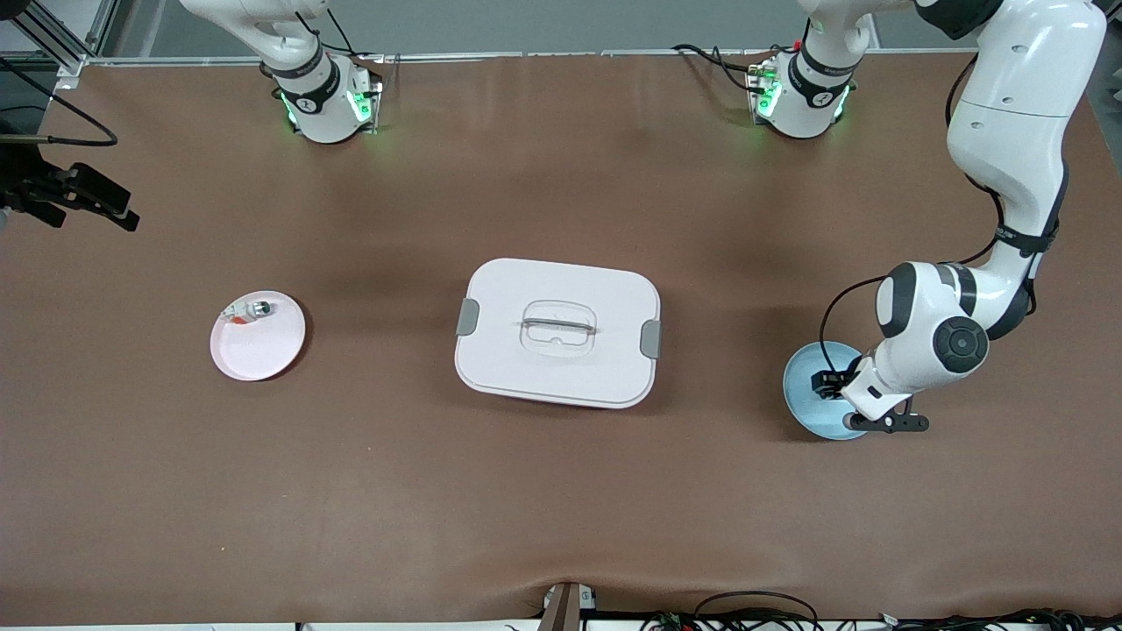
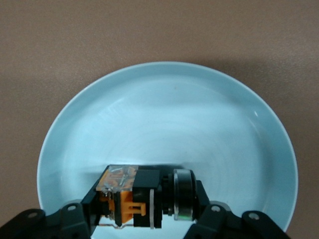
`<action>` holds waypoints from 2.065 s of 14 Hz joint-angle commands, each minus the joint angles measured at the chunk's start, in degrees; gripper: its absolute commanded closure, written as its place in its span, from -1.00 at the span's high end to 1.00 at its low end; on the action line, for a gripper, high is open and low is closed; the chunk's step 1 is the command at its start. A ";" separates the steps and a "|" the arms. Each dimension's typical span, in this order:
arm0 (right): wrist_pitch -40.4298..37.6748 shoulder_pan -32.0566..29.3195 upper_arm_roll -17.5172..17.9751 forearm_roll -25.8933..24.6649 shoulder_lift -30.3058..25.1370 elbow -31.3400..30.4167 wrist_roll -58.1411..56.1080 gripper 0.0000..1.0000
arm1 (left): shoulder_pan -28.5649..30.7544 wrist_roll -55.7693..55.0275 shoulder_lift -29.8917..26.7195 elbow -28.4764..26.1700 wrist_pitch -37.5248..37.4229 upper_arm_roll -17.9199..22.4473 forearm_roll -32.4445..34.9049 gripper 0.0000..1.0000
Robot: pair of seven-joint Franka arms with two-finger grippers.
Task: Transfer orange switch to right arm and place
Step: 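Grasp the orange push-button switch with the left gripper and lift it, then carry the switch over the white box while the right gripper reaches toward it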
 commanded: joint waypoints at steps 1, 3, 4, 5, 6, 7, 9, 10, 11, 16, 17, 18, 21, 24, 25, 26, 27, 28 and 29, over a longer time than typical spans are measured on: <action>0.80 -0.08 0.23 0.59 -1.44 -1.20 -0.86 1.00 | 0.11 0.42 -0.96 -0.57 -0.16 -0.32 1.03 -1.00; 0.89 -0.08 0.23 0.67 -1.44 -1.20 -0.86 1.00 | 0.20 0.07 -3.33 -0.48 -1.74 -0.58 0.94 -1.00; 0.89 -0.08 0.23 0.59 -1.35 -1.20 -0.86 1.00 | 0.11 -0.11 -4.82 -0.22 -4.19 -0.67 0.59 -1.00; 0.89 -0.08 0.23 0.59 -1.35 -1.20 -0.86 1.00 | -0.06 -0.11 -6.14 -0.04 -6.30 -0.85 0.24 -1.00; 0.80 -0.08 0.23 0.59 -1.35 -1.20 -0.86 1.00 | -0.06 -0.20 -7.80 -0.04 -7.71 -1.72 0.15 -1.00; 0.80 -0.08 0.23 0.59 -1.35 -1.20 -0.86 1.00 | 0.11 -0.46 -9.13 -0.04 -9.29 -2.60 0.06 -1.00; 0.72 -0.08 0.23 0.59 -1.35 -1.20 -0.86 1.00 | 0.20 -1.85 -11.68 -0.04 -12.63 -4.09 -0.20 -1.00; 0.72 -0.08 0.23 0.59 -1.44 -1.20 -0.86 1.00 | 0.11 -3.43 -12.82 0.04 -14.13 -5.06 -1.68 -1.00; 0.72 -0.16 0.23 0.59 -1.35 -1.20 -0.86 1.00 | 0.11 -5.01 -13.87 0.13 -15.45 -5.94 -3.43 -1.00; 0.02 -0.16 0.23 0.68 -0.66 0.55 -0.42 1.00 | 0.03 -19.31 -16.87 4.51 -25.02 -12.96 -8.55 -1.00; 0.10 -0.34 0.23 0.68 -0.21 0.82 -0.59 1.00 | -0.15 -23.97 -16.87 6.18 -26.87 -14.89 -8.72 -1.00; 0.10 -0.69 0.23 0.85 0.31 1.52 -0.51 1.00 | -0.24 -28.54 -16.79 7.68 -28.45 -16.83 -8.73 -1.00; 0.10 -0.78 0.06 0.85 0.93 2.58 -0.42 1.00 | -1.64 -43.92 -15.30 11.28 -29.26 -22.72 -8.90 -1.00; 0.10 -1.57 0.05 0.76 1.37 2.49 -0.59 1.00 | -7.77 -57.45 -11.18 17.08 -28.82 -23.88 -13.37 -1.00; 0.10 -0.79 0.14 0.33 3.72 2.32 -0.68 1.00 | -10.67 -62.29 -9.59 19.53 -27.86 -23.79 -13.99 -1.00; 0.10 -0.96 0.23 0.06 5.75 3.36 -0.86 1.00 | -12.79 -67.29 -7.66 21.99 -26.46 -23.79 -14.09 -1.00; 0.62 -1.30 0.32 0.84 6.55 3.28 -0.77 1.00 | -14.72 -71.52 -6.25 23.76 -24.45 -23.79 -14.09 -1.00; 0.28 -1.48 0.32 0.85 7.86 4.07 -0.77 1.00 | -16.92 -75.13 -5.11 25.08 -21.73 -23.79 -14.09 -1.00; 0.19 -1.31 0.23 0.85 8.14 4.25 -0.77 1.00 | -18.68 -79.00 -4.05 26.05 -18.74 -23.79 -14.09 -1.00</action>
